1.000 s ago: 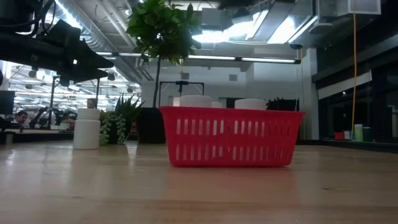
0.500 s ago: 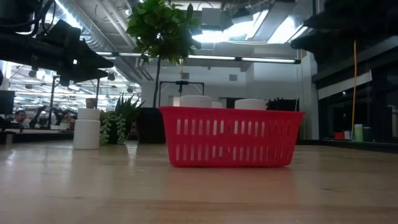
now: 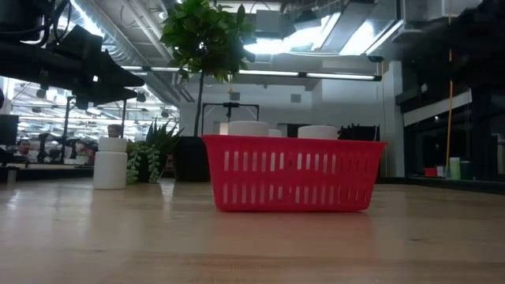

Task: Pick and place pill bottles into a basket
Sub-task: Put the white pill bottles into the red bin

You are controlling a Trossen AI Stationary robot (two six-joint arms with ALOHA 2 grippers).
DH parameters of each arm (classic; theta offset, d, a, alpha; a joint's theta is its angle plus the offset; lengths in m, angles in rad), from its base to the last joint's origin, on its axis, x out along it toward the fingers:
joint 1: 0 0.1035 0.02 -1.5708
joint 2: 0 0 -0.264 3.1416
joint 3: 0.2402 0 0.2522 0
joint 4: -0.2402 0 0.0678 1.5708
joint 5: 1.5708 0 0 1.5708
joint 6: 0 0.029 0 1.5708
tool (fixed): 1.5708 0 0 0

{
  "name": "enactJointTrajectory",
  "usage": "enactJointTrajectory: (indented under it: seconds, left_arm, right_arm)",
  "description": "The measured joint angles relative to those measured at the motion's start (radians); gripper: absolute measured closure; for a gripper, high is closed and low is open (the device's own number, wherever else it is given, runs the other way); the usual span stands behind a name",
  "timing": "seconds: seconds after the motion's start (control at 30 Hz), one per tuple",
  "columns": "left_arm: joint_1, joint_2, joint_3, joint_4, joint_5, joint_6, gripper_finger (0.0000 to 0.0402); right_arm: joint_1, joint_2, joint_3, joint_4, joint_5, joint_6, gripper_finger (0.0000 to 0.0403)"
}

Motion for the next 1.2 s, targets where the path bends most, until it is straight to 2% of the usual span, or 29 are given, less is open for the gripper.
enactJointTrajectory:
  seconds: [0.07,0.27,0.57,1.2]
  left_arm:
    - [0.000,-0.001,0.000,0.004,0.003,0.000,0.0155]
    - [0.000,0.004,0.000,0.002,0.002,0.000,0.0155]
    - [0.000,0.004,0.000,0.003,0.001,0.000,0.0155]
    - [0.000,0.004,0.000,0.003,0.001,0.000,0.0155]
  right_arm:
    - [0.000,-0.004,-0.005,-0.075,0.001,-0.006,0.0195]
    - [0.000,-0.019,-0.005,-0.078,0.008,-0.068,0.0209]
    - [0.000,-0.020,-0.005,-0.078,0.039,-0.091,0.0209]
    - [0.000,-0.020,-0.005,-0.079,0.035,-0.091,0.0209]
